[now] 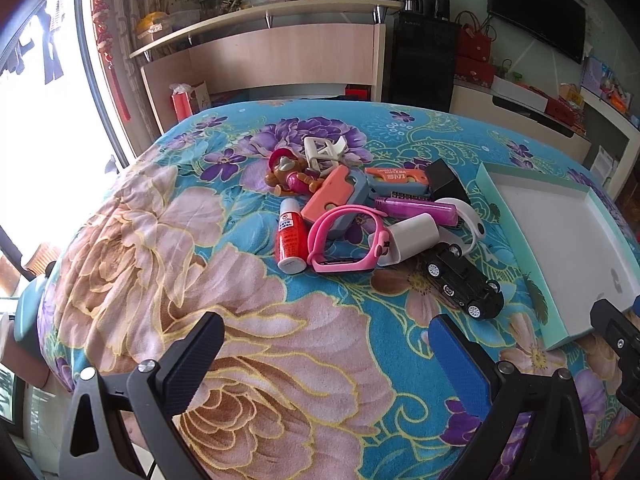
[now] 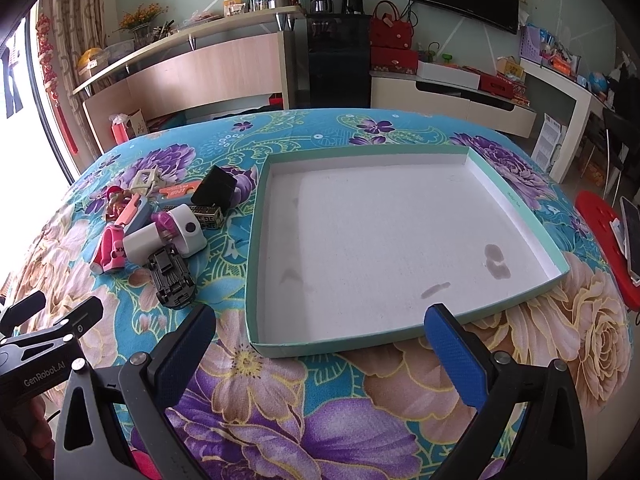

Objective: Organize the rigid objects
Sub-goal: 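Close the right gripper on the black toy car while the left tool nears the pink band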

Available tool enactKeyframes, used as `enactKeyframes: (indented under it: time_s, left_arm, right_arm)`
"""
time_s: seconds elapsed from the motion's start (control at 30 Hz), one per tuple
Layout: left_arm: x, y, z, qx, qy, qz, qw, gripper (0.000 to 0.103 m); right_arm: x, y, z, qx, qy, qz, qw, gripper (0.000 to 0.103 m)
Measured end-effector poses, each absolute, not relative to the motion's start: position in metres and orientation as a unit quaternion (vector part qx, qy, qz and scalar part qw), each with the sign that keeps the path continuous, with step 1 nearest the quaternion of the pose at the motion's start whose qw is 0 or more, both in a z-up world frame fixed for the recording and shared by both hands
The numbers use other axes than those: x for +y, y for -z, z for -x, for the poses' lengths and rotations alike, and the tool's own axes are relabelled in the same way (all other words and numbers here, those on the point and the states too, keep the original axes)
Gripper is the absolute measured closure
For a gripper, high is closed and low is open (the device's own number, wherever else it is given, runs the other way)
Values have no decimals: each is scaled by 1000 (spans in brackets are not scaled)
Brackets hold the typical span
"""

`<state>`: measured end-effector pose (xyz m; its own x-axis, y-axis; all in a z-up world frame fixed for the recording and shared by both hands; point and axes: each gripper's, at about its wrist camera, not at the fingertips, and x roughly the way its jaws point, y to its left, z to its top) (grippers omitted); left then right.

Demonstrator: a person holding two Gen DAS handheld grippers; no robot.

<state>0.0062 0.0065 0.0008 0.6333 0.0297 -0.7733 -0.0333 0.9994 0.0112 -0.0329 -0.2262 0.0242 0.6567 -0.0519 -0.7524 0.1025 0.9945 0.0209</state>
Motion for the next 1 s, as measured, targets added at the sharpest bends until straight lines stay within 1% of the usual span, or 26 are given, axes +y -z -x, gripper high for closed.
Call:
enactKeyframes:
  time_s: [0.17,0.27,0.5,1.0]
  left_arm:
    - [25,-13,-27,435,-33,22,899,0]
    - [37,-16,-39,443,-38,42,895,0]
    - [50,-4,-63,474,-39,103,874,0]
    - [48,19,-91,503,-41,168,847,1]
  right_arm:
    - [-213,-44,25,394,0,-34,918,0]
    - [-196,-47,13,397,-23,-20,917,0]
    - [-152,-26,-8,420,-78,28,904,0]
    - [-124,10,-53,460,-126,18,879,0]
